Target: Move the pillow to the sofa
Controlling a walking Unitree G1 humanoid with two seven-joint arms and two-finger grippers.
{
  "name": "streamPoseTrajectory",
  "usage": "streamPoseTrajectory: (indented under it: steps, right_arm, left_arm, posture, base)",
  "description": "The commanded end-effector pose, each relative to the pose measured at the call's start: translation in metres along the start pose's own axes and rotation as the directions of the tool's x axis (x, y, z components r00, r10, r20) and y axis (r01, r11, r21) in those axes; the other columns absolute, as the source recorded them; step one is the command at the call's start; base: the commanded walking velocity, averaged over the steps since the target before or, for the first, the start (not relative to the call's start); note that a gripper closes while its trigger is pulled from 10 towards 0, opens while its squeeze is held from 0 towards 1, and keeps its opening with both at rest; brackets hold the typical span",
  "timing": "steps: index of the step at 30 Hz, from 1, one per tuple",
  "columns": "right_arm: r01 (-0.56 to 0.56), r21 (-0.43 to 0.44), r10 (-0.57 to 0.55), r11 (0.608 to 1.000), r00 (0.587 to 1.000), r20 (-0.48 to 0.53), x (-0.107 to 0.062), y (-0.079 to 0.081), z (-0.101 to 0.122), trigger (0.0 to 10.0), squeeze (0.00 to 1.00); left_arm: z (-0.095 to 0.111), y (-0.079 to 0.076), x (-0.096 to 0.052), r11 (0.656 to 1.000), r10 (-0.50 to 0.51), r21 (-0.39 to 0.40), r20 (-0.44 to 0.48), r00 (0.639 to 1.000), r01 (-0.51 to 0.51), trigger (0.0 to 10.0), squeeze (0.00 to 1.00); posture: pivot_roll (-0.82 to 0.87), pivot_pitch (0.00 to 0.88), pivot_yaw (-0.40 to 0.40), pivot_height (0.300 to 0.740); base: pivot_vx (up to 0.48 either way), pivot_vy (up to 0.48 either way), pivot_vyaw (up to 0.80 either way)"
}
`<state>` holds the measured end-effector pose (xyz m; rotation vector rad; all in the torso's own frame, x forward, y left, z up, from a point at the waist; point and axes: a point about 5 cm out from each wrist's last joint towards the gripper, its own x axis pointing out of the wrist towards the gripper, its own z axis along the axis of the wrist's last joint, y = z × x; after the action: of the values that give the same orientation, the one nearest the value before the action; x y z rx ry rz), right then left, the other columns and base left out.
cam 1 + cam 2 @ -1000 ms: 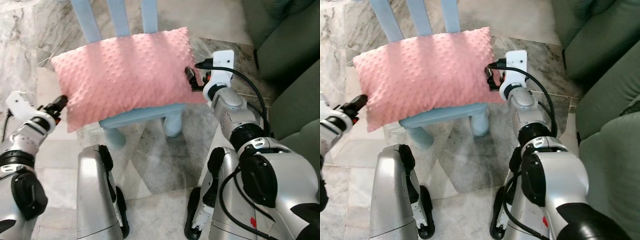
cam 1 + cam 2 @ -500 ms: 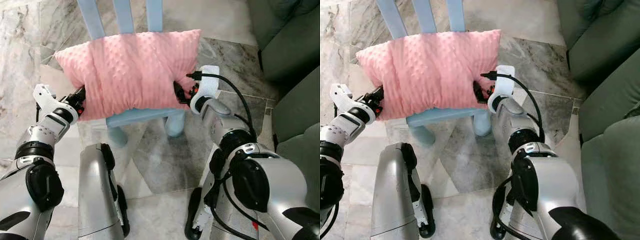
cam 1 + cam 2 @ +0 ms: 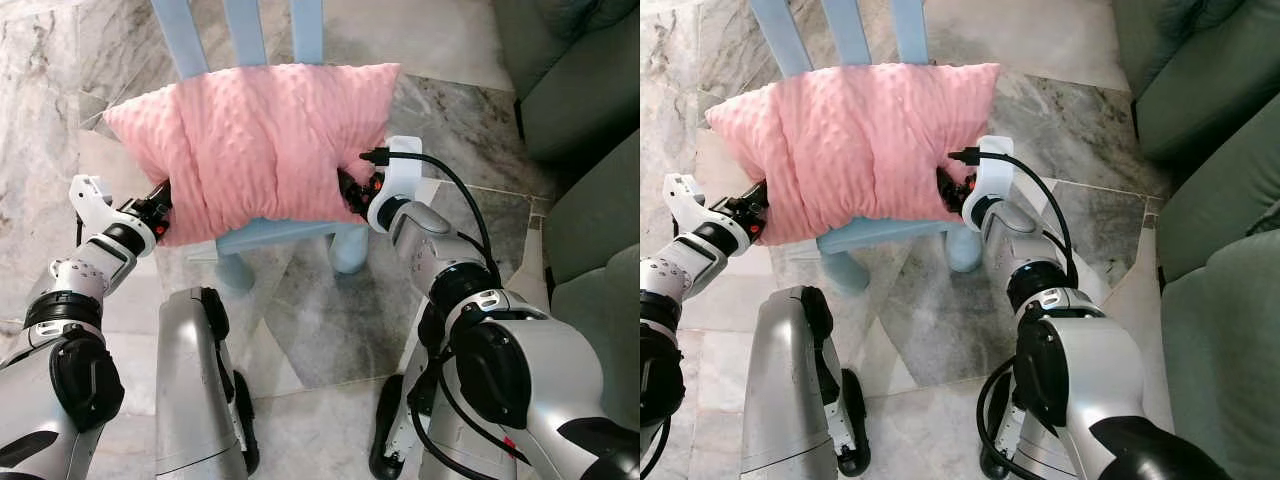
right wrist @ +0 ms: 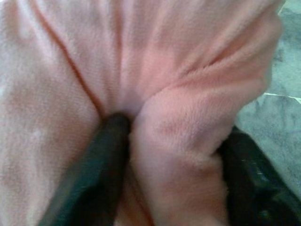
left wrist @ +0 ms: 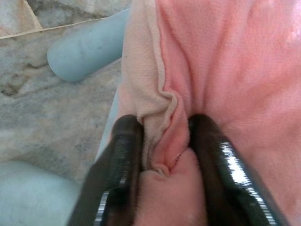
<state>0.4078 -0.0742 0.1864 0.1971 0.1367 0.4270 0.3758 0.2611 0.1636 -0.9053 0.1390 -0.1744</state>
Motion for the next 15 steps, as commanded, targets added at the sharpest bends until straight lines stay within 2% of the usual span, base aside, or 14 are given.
streamPoseTrajectory:
  steps: [1, 8, 15]
  right_arm:
    - [-0.063, 0.005, 0.064, 0.998, 0.994, -0.086, 0.0003, 0.0140, -0.0236, 0.0, 0.00]
    - [-0.066, 0.010, 0.067, 0.998, 0.994, -0.085, 0.0000, 0.0139, -0.0248, 0.0, 0.00]
    - [-0.080, 0.013, 0.080, 0.997, 0.993, -0.082, -0.0002, 0.0141, -0.0246, 0.0, 0.00]
  left_arm:
    - [-0.0124, 0.0086, -0.0035, 1.000, 0.016, -0.012, -0.049, 0.999, -0.016, 0.0, 0.00]
    - [-0.0095, 0.0127, -0.0050, 0.998, 0.054, 0.021, -0.022, 0.998, -0.053, 0.0, 0.00]
    - [-0.0100, 0.0157, -0.0067, 0.998, 0.061, 0.015, -0.007, 0.998, -0.061, 0.0, 0.00]
  posture:
    - [0.22, 0.455, -0.011, 0.429]
    - [0.22, 0.462, -0.013, 0.429]
    - [0.21, 0.460, -0.017, 0.429]
  base:
    - [0.000, 0.000, 0.00]
    - [0.000, 0.000, 0.00]
    - [0.000, 0.000, 0.00]
